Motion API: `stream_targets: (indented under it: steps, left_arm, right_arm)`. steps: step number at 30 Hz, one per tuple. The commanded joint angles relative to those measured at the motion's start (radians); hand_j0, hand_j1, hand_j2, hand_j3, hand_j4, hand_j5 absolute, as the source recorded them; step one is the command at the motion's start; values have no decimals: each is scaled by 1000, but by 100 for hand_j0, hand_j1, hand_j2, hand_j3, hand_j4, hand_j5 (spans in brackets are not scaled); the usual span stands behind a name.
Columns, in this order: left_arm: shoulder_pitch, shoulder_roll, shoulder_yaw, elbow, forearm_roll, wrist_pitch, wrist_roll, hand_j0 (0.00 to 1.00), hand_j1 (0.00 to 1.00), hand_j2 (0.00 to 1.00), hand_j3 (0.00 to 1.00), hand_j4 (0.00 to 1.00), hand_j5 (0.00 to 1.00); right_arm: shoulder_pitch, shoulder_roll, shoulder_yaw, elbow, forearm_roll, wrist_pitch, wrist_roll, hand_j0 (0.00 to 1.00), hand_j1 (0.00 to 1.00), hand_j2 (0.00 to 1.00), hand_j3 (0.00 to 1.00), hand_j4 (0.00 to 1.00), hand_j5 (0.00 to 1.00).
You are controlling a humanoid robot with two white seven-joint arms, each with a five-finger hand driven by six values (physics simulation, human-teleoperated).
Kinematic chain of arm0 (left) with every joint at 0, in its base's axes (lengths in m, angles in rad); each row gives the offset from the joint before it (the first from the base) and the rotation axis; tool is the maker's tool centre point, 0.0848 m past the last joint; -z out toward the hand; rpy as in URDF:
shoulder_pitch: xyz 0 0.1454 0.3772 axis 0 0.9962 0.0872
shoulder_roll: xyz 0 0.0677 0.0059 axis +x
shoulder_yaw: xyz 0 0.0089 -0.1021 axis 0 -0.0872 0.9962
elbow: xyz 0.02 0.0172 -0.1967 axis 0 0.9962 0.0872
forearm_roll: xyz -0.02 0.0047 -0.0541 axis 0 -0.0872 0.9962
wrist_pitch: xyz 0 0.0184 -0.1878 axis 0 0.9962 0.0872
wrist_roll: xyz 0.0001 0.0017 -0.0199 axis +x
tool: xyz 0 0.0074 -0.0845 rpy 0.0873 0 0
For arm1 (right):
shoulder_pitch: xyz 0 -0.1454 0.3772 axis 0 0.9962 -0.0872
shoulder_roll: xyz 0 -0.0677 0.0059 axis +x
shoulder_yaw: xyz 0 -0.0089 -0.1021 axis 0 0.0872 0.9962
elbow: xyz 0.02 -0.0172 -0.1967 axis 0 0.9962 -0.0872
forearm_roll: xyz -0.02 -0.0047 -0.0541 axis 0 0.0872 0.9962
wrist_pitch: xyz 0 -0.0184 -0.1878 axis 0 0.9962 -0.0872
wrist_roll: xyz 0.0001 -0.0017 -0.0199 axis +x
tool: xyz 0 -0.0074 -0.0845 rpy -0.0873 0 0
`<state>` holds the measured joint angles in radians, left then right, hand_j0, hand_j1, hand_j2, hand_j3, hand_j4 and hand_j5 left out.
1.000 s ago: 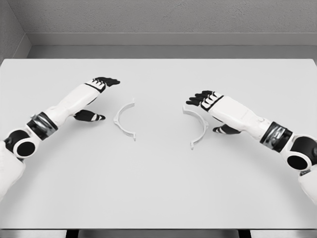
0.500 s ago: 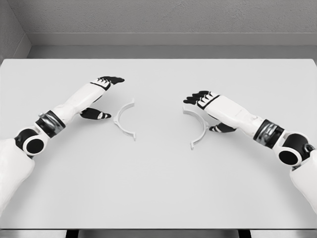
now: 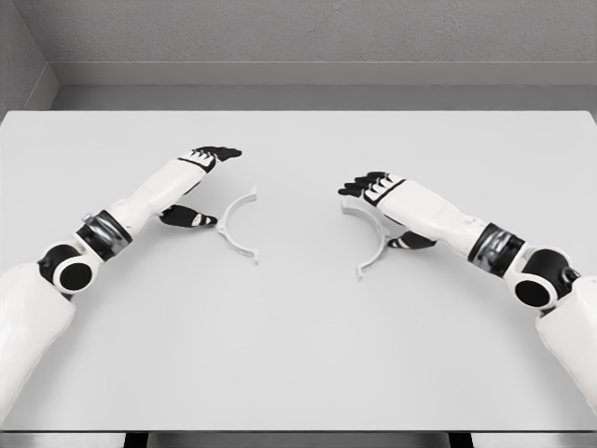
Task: Assemble PVC drainage pipe clamps
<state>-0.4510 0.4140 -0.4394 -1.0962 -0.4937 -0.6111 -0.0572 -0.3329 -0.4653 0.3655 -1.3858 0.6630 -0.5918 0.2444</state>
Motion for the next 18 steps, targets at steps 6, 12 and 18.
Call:
stream_targets:
  steps: [6,12,18]
  left_arm:
    - [2,-24,-2,-5,-22,0,-1,100,100,100,100,100,100]
    - [5,-31,-2,-10,-22,0,-1,100,100,100,100,100,100]
    - [8,-40,-2,-13,-29,0,-1,100,100,100,100,100,100]
  right_arm:
    - [-2,10,3,-4,-5,1,0,100,100,100,100,100,100]
    - [-18,30,7,1,6,3,0,100,100,100,100,100,100]
    - [-31,50,24,5,15,7,0,100,100,100,100,100,100]
